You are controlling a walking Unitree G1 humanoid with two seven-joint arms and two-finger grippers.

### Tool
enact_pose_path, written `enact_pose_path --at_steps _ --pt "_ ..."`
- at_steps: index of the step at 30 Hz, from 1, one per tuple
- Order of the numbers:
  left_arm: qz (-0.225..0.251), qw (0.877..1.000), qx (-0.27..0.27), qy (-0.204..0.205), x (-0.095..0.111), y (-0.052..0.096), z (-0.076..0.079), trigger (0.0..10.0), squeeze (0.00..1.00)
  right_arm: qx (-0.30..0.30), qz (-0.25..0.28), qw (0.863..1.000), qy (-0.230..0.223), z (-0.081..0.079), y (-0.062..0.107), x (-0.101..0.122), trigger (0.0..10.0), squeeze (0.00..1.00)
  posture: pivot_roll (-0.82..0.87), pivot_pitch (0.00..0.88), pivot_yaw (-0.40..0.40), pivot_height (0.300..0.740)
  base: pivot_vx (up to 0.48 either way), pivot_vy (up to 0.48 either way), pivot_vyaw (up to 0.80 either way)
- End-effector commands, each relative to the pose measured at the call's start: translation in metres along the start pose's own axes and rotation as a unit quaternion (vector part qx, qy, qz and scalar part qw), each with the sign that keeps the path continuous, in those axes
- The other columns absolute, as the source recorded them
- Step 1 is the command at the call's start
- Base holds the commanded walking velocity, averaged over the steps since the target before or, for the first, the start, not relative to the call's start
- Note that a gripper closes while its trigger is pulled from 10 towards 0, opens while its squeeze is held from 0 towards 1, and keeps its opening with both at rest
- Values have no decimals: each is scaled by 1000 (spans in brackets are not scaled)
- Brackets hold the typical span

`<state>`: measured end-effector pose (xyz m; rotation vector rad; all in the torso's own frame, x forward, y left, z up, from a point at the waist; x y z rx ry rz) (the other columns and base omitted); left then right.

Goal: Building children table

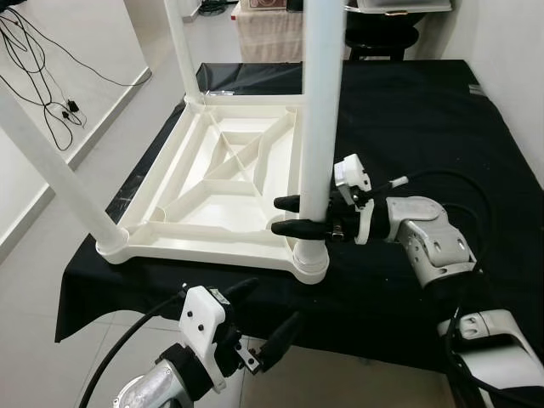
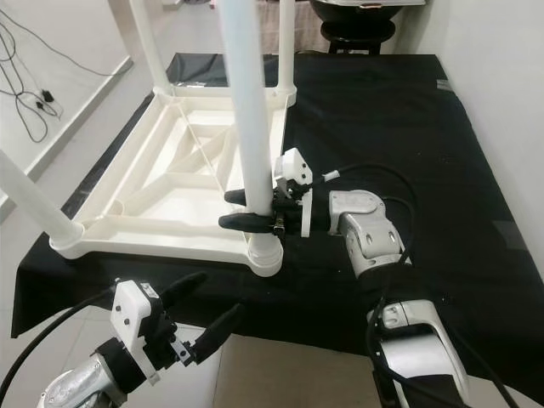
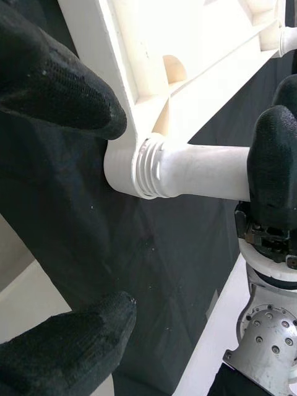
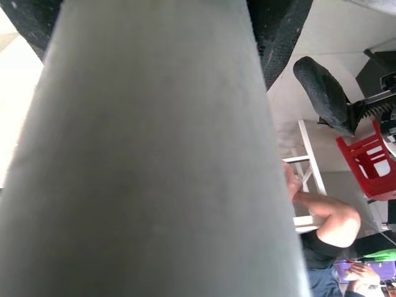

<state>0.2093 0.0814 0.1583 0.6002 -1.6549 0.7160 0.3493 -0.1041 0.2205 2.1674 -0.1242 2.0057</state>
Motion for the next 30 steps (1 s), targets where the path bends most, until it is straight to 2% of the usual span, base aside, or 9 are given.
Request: enact_pose_path --at_steps 1,7,12,14,16,17,28,29,30 --pt "-10 1000 -4 1 -2 2 2 10000 0 7 0 1000 -17 0 -4 -5 0 0 79 188 45 740 0 0 0" --pt "-10 1000 -3 1 -2 2 2 10000 0 -66 -8 998 -12 4 9 -24 0 0 65 191 48 740 0 0 0" --pt "-8 1000 -2 2 -2 2 0 10000 0 -290 -38 956 -36 18 17 -65 0 0 37 191 44 740 0 0 0" --pt "-8 1000 -2 2 -2 2 0 10000 0 -290 -38 956 -36 18 17 -65 0 0 37 191 44 740 0 0 0" --pt "-8 1000 -2 2 -2 2 -1 10000 0 -341 -43 938 -42 5 12 -79 0 0 35 187 56 740 0 0 0" --pt "-9 1000 -3 2 -4 1 -4 10000 0 -388 -24 919 -68 -21 0 -87 0 0 23 178 62 740 0 0 0" --pt "-8 1000 2 0 -7 -1 -6 10000 0 -424 -31 905 -34 -23 -12 -79 0 0 29 147 38 740 0 0 0" --pt "-8 1000 6 -1 -7 -1 -6 10000 0 -427 -28 903 -42 -22 -13 -80 10000 0 32 144 36 740 0 0 0" --pt "-8 1000 8 -1 -7 -1 -6 10000 0 -435 -20 899 -52 -22 -13 -79 10000 0 32 142 37 740 0 0 0"
Point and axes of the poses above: a point about 5 cm out from each wrist's last joint towards the gripper, its own y axis pointing back from the gripper into the wrist, its own x axis along the axis of the wrist's last joint, z = x × y, the point moved 3 cm from there along -y, pointing out of the wrist towards the gripper, and after that the axes turned 12 degrees about -y, right-handed, at the moved point
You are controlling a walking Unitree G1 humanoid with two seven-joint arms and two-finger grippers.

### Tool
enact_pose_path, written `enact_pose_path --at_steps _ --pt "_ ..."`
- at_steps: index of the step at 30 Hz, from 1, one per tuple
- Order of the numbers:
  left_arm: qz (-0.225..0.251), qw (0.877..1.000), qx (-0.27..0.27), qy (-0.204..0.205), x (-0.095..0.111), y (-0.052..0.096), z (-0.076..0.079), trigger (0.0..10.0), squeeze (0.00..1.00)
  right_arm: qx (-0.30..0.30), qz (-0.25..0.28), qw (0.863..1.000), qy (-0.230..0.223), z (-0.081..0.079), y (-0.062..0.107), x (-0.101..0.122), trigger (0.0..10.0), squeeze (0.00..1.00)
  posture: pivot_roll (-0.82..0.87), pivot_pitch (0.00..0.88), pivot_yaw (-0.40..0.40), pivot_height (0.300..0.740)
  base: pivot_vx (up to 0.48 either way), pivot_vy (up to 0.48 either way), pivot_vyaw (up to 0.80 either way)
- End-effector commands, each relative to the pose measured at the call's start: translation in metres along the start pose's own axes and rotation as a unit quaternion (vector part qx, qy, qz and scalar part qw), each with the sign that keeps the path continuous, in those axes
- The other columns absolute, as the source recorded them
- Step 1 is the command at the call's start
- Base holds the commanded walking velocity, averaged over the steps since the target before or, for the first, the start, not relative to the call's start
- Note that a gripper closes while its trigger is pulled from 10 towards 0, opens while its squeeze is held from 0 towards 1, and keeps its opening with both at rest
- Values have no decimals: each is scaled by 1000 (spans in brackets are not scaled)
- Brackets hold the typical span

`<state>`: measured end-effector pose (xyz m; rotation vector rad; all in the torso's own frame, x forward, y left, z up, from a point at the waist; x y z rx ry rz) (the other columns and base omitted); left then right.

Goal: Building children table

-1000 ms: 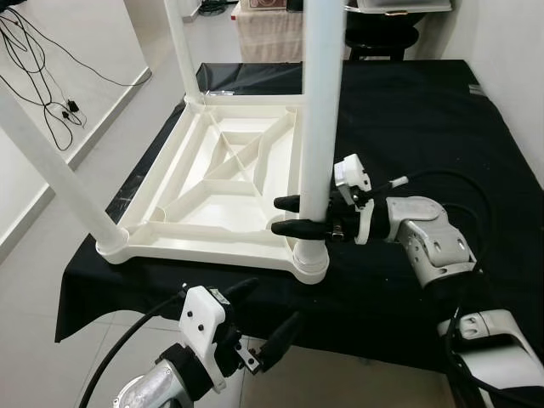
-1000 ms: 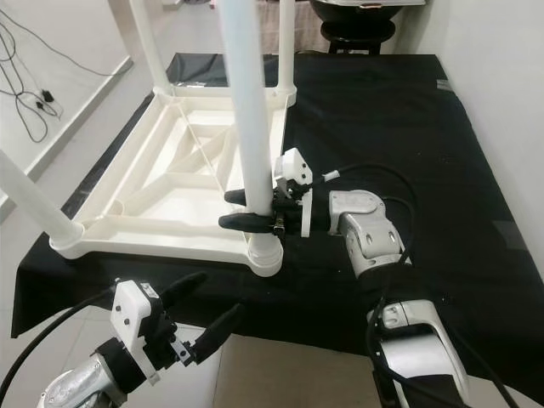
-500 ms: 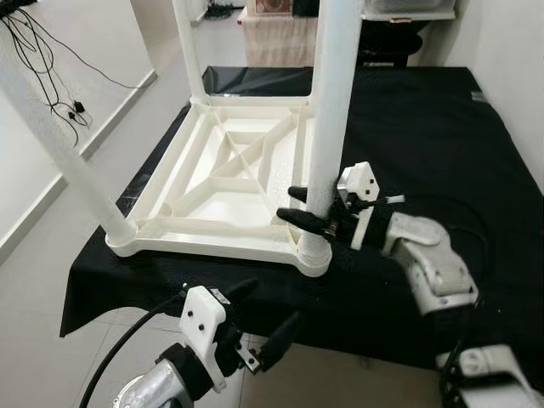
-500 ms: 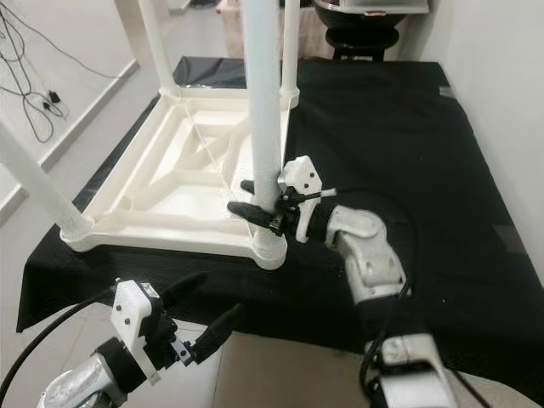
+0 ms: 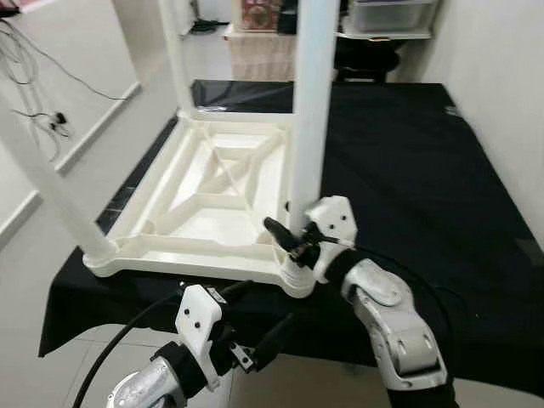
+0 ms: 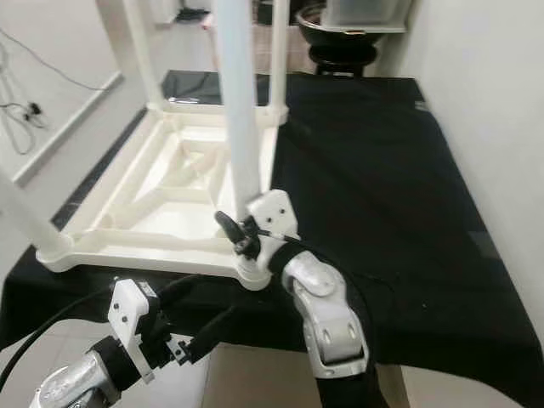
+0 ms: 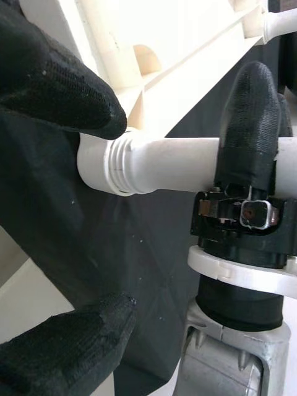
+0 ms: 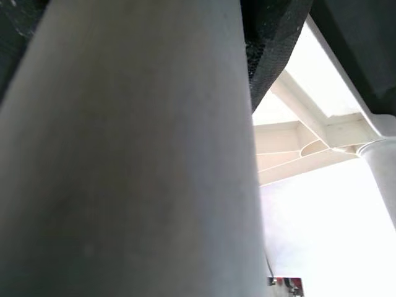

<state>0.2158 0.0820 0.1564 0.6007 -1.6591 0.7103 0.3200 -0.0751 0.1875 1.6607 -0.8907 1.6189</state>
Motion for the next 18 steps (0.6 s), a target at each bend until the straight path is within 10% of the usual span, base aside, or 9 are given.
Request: enact_pose_path --at_steps 1,3,4,13,14,18 --pt "-7 1000 10 1 -4 3 -2 10000 0 -62 -87 994 -35 17 6 -42 10000 0 33 140 39 740 0 0 0" --pt "-7 1000 10 2 -4 3 -1 10000 0 -60 -82 994 -46 17 5 -40 10000 0 34 140 41 740 0 0 0" --pt "-8 1000 8 2 -4 3 -1 10000 0 -41 -68 995 -57 15 3 -32 10000 1000 34 138 42 740 0 0 0" --pt "-8 1000 0 6 -5 3 2 10000 0 143 -15 989 -24 11 0 4 10000 1000 40 135 45 740 0 0 0" --pt "-8 1000 0 6 -5 2 3 10000 0 192 -21 981 -15 11 3 8 10000 0 42 140 41 740 0 0 0" --pt "-6 1000 2 7 -4 2 5 10000 0 267 -45 963 -9 17 4 8 10000 0 51 148 39 740 0 0 0"
Point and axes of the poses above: a point about 5 cm out from each wrist's last joint towards the gripper, its own y axis pointing back from the gripper into the wrist, its own x axis along the axis of the wrist's last joint, z = x × y, the point moved 3 cm from there along -y, pointing out of the wrist towards the gripper, and after that the axes turned 12 degrees about -y, right-handed, at the moved point
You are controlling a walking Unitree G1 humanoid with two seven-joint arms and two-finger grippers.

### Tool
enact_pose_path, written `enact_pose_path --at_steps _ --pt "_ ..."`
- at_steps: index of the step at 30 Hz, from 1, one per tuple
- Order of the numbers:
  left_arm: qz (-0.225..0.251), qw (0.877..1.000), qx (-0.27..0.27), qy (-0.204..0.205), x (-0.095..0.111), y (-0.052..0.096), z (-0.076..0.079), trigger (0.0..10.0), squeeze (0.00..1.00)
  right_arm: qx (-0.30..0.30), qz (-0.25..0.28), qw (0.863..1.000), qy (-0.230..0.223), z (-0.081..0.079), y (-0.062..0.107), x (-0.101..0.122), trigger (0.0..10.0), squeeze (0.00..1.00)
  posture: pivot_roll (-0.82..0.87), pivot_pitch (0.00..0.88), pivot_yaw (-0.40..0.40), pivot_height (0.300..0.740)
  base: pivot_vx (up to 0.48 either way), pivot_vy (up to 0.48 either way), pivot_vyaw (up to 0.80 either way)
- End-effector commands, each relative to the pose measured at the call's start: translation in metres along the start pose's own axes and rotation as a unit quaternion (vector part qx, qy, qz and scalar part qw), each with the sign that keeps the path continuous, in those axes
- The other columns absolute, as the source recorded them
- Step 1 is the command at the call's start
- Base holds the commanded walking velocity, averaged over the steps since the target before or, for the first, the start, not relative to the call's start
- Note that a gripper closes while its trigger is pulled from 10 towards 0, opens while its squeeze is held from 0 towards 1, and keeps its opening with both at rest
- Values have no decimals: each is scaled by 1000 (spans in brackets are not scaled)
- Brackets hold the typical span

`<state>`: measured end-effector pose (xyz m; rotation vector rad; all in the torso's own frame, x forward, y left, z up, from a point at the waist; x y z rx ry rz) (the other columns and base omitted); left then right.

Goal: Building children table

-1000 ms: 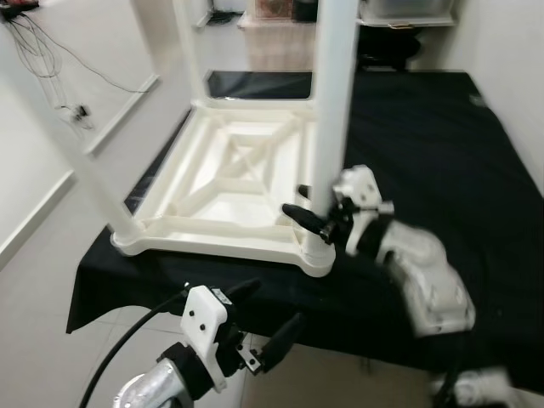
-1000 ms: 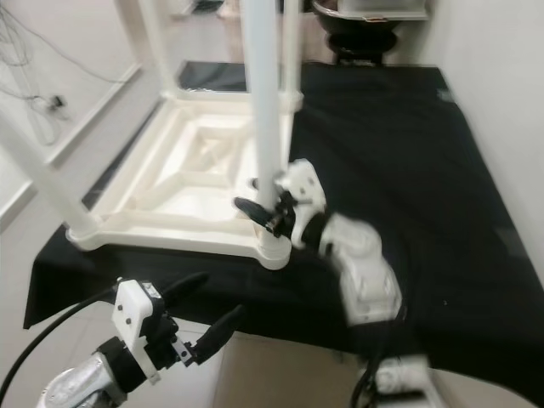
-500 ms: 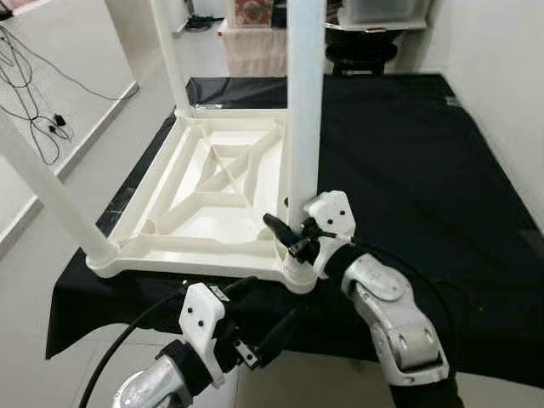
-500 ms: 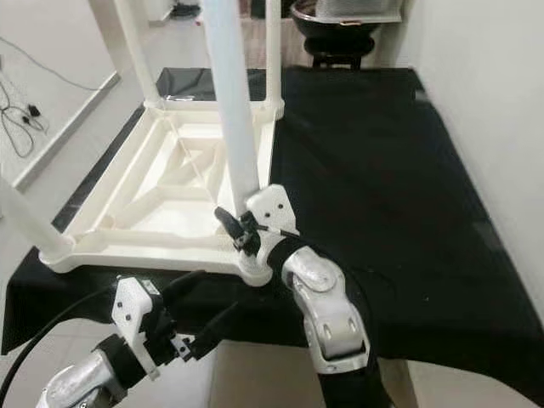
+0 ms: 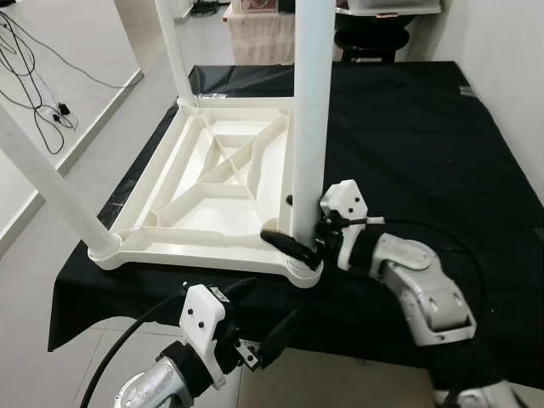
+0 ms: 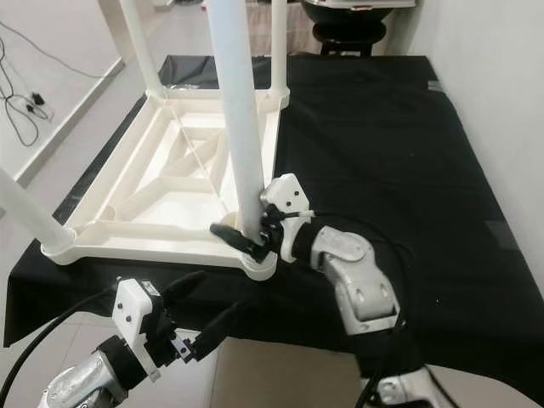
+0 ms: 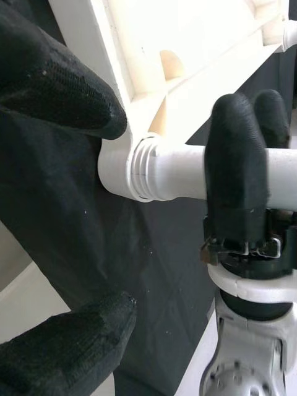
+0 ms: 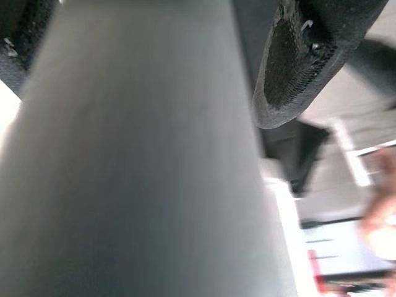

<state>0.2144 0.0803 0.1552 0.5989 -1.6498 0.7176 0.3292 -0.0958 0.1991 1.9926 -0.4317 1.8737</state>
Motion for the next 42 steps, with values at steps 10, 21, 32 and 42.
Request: enact_pose_path --at_steps 10,21,32,42 --pt "-8 1000 2 3 -1 3 5 10000 0 84 -19 996 -15 15 -9 3 10000 0 72 170 31 740 0 0 0" --pt "-8 1000 4 3 0 3 5 10000 0 147 -11 989 -32 20 3 10 0 0 71 177 37 740 0 0 0" --pt "-8 1000 2 2 0 2 3 10000 0 140 -9 989 -36 23 16 2 0 0 45 182 39 740 0 0 0" --pt "-8 1000 2 0 0 4 -2 10000 0 -265 -21 964 -34 -1 5 -60 0 0 17 186 60 740 0 0 0"
Point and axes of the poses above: a point about 5 cm out from each wrist's last joint towards the gripper, its own y axis pointing back from the gripper into the wrist, its own x axis along the axis of the wrist's last joint, z = x × y, the point moved 3 cm from there along -y, pointing out of the wrist towards the gripper, and after that the axes turned 12 degrees about -y, right-handed, at the moved point
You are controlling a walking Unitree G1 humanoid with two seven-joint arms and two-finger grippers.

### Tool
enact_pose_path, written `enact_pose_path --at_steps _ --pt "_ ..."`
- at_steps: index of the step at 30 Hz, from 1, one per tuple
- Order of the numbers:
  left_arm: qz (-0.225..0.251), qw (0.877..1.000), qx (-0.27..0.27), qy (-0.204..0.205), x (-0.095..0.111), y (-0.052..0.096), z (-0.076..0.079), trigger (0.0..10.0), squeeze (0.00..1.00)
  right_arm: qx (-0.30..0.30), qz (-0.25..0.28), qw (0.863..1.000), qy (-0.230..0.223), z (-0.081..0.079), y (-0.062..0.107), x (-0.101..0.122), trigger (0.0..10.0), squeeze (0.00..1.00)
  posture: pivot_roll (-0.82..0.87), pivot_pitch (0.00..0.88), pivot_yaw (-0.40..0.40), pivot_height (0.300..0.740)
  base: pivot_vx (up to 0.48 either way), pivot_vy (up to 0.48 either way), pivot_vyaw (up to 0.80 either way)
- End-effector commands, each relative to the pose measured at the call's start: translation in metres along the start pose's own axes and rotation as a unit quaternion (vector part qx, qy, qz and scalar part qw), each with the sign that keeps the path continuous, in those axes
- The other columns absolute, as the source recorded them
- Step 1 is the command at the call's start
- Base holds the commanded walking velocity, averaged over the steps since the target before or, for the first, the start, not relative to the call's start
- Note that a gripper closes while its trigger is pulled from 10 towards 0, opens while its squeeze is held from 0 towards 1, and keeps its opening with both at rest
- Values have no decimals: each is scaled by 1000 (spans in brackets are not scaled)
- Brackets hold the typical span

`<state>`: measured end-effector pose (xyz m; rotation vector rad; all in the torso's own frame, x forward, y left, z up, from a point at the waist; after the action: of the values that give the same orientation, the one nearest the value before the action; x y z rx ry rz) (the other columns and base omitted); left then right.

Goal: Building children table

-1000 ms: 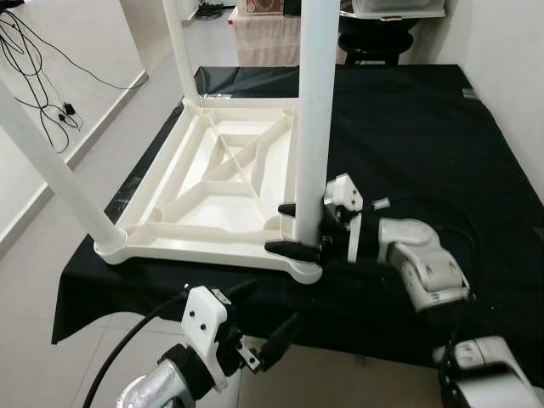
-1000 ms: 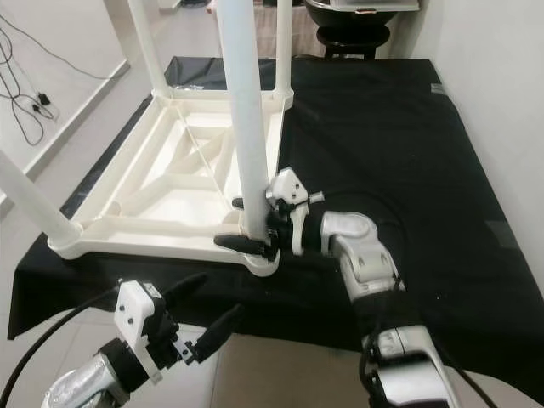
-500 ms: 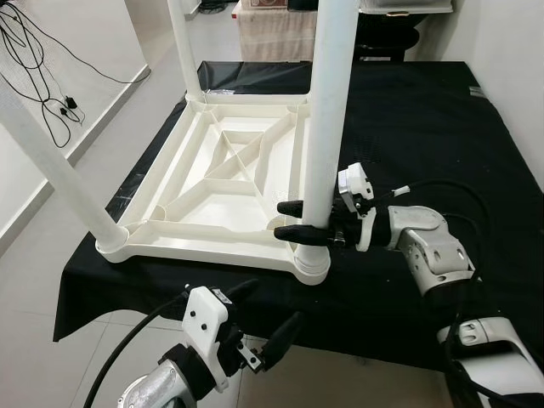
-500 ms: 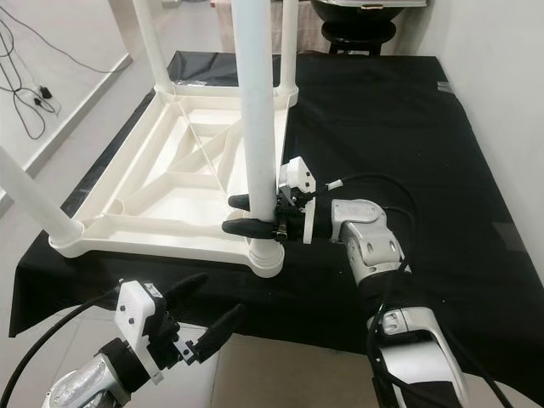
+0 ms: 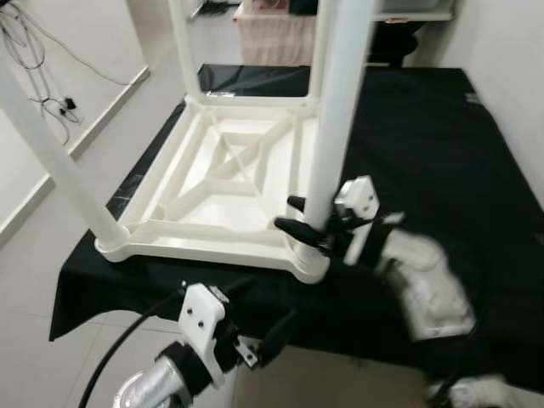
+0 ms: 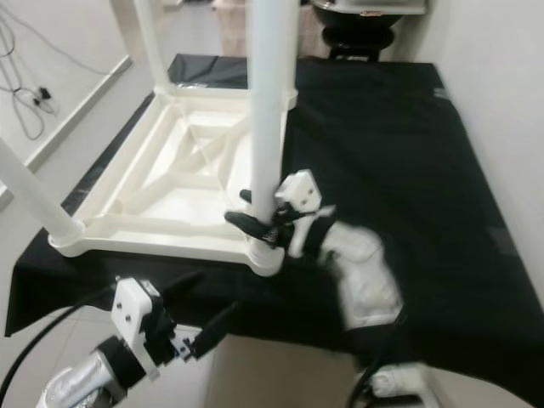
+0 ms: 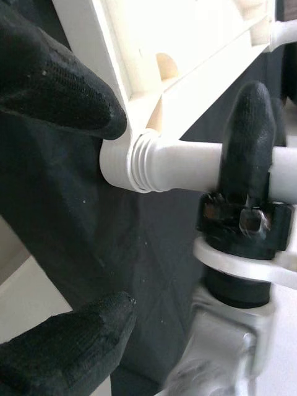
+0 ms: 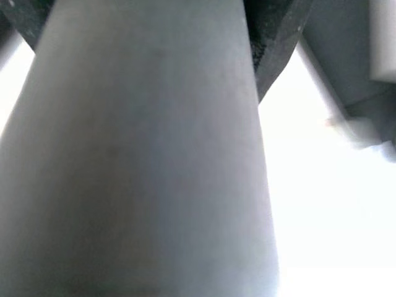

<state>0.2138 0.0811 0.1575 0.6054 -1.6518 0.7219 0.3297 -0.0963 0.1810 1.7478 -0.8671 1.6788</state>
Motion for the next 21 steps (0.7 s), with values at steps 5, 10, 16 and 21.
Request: enact_pose_path --at_steps 5,10,16,21 --pt "-8 1000 -4 3 -3 3 -2 10000 0 -68 -84 994 5 -3 8 -41 0 0 15 178 63 740 0 0 0" --pt "-8 1000 -5 1 -3 1 -3 10000 0 -58 -90 994 0 -1 1 -41 0 0 19 174 53 740 0 0 0" --pt "-6 1000 0 0 -3 0 -3 10000 0 0 -57 998 -29 -7 -5 -19 10000 1000 20 174 51 740 0 0 0" --pt "-6 1000 -2 1 -2 0 -1 10000 0 116 -20 993 -24 -10 -9 13 10000 1000 24 172 52 740 0 0 0"
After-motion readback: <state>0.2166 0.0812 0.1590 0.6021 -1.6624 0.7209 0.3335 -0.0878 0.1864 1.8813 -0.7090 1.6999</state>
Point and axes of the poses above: a point about 5 cm out from each wrist's last joint towards the gripper, its own y axis pointing back from the gripper into the wrist, its own x axis along the axis of the wrist's last joint, z = x × y, the point moved 3 cm from there along -y, pointing out of the wrist towards the gripper, and after that the axes turned 12 degrees about -y, right-handed, at the moved point
